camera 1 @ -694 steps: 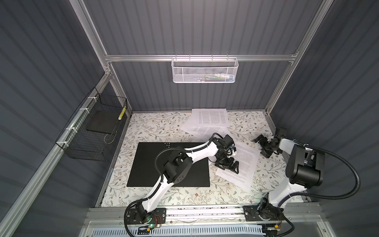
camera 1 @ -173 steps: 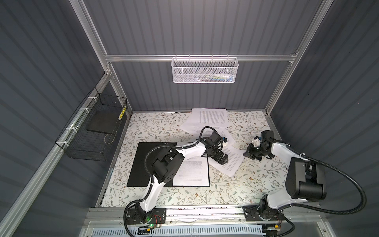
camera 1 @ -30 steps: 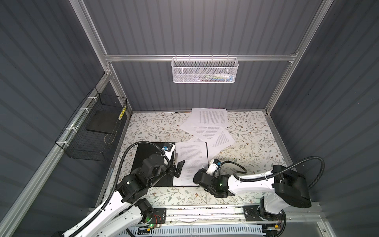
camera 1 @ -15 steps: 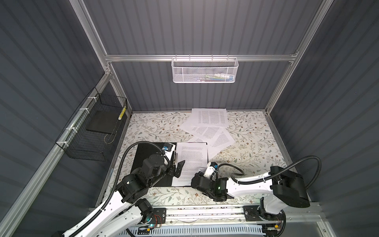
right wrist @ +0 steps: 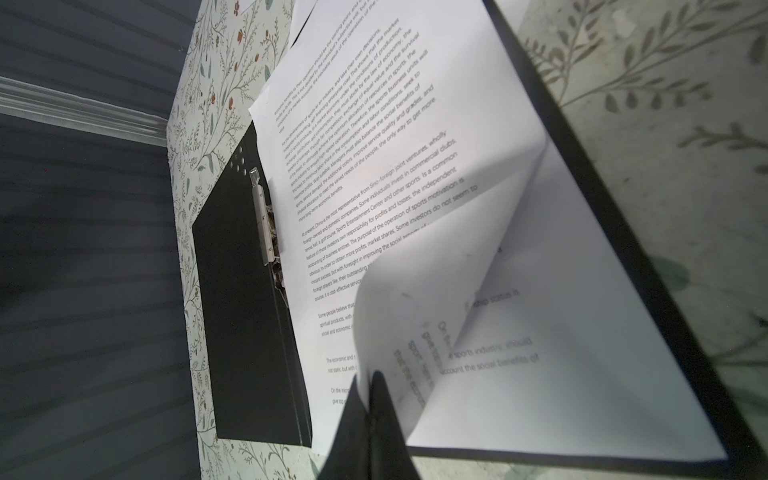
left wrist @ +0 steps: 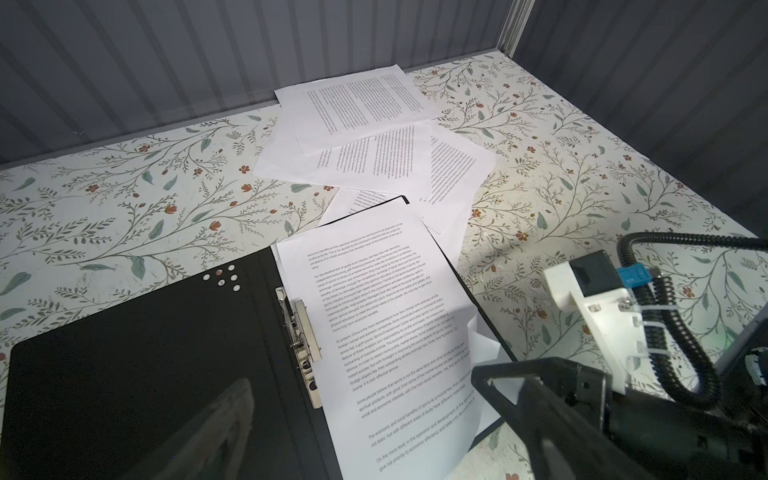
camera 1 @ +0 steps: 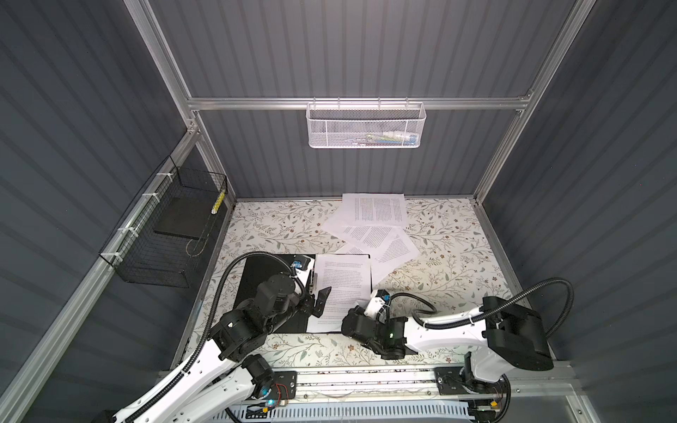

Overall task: Put the files into the folder
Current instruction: 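Hold the sheet edge against the folder near the metal clip with the right gripper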

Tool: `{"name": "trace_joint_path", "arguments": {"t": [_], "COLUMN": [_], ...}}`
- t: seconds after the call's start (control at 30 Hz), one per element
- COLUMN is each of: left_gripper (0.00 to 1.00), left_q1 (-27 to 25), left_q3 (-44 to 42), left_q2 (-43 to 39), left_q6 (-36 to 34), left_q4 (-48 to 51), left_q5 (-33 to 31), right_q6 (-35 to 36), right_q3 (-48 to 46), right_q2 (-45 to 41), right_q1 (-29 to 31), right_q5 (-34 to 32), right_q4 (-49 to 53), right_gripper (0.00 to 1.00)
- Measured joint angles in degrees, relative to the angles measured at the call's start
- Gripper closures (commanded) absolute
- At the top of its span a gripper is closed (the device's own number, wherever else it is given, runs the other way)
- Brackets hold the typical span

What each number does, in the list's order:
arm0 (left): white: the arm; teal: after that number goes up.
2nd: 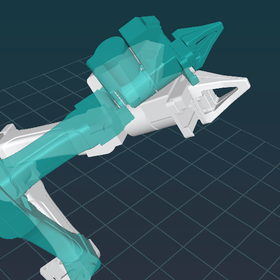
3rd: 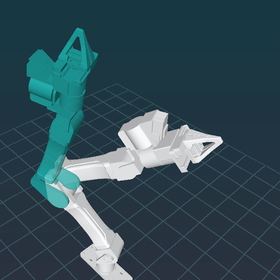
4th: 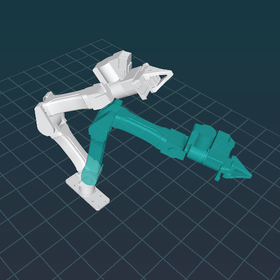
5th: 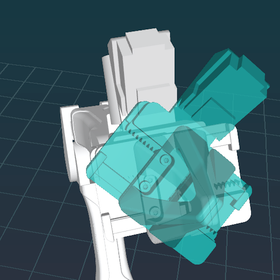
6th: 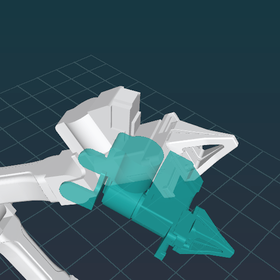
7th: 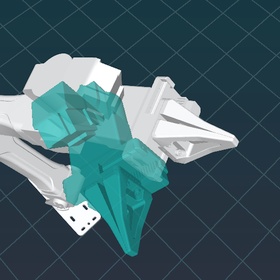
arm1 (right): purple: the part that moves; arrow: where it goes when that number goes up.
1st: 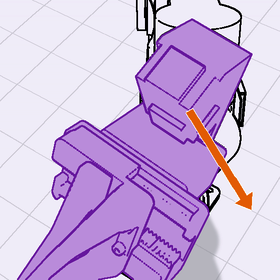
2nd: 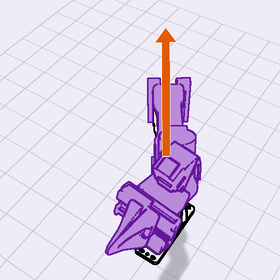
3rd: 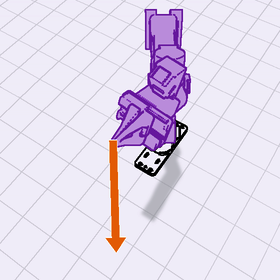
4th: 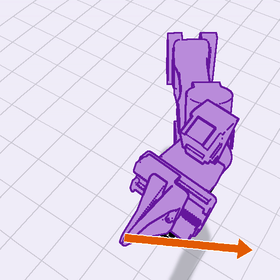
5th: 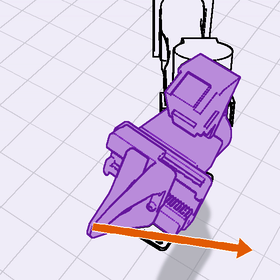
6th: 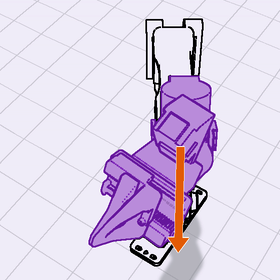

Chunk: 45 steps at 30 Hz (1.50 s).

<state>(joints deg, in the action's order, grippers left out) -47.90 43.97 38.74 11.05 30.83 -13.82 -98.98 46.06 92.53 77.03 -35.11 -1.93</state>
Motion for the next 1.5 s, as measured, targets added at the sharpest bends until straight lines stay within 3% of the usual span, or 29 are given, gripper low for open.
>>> {"name": "trace_joint_path", "arguments": {"t": [1.5], "left_gripper": [0.0], "left_q1": [0.0], "left_q3": [0.0], "left_q2": [0.28], "left_q6": [0.0], "left_q4": [0.02], "left_q5": [0.22], "right_q6": [0.42], "right_q3": [-2.34], "right_q2": [1.11], "right_q1": [-1.31], "right_q5": [0.61], "right_q4": [-1.97], "right_gripper": [0.98]}}
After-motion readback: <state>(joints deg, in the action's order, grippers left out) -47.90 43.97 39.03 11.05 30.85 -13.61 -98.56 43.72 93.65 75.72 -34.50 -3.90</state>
